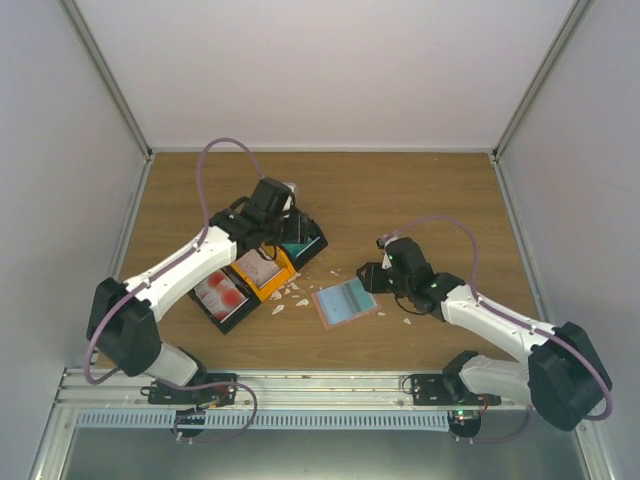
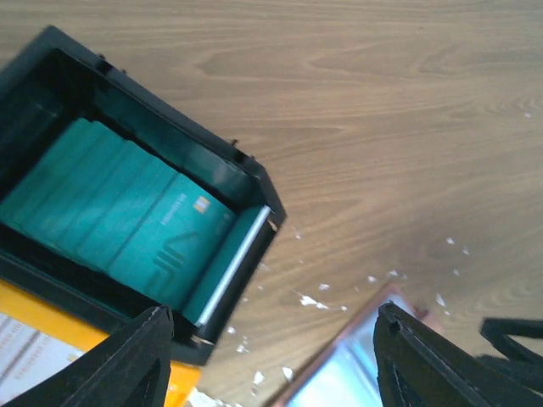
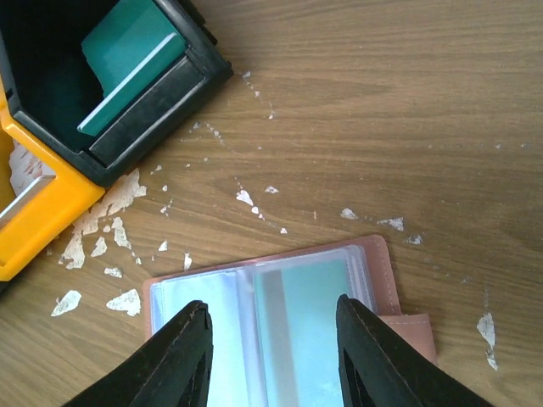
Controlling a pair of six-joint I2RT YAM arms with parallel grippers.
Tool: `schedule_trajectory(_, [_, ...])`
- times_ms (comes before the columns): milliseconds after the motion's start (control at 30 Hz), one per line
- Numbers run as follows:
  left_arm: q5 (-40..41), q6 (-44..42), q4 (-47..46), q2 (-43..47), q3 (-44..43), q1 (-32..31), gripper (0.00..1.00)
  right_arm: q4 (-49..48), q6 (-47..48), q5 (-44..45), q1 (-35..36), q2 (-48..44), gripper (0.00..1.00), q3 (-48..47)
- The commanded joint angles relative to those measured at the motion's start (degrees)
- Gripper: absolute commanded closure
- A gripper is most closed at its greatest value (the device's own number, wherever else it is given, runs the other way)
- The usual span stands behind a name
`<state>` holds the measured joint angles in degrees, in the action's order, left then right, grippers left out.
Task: Put the credit cards into the card holder
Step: Turn over the card slot in the card holder, then pick up the credit card from the storage box.
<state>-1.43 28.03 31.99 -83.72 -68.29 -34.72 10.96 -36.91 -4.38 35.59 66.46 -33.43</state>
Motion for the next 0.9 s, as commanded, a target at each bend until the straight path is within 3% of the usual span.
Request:
schedule_trajectory(0, [-1.7,-6.4,3.5,-5.0,-3.8,2.6,0.34,1.0,-0.1,0.5,-0.5,0.9,0.58,-0.6])
schedule_trajectory(100, [-4.2,-8.7,4.2,-8.3,-6.4,4.1,0.35,0.3,0.1,-0.2,-0.7,1.4,0.58,-0.4])
schedule_trajectory(400, [-7.4,-13.0,5.4,-17.7,-11.9,5.8,0.54,-1.1,1.3,-2.3,-0.9,4.0,0.59,-1.4])
schedule_trajectory(567, [-13.4,-16.3,5.4,-21.5,-12.9,5.9,0.44,-2.2,1.5,-3.5,-0.9,5.5,0.59,-1.4])
schedule_trajectory(867, [-15.9,-17.4,6.1,-28.4,-16.2,5.9,0.42,-3.1,1.2,-4.0,-0.9,7.1,0.59,-0.7])
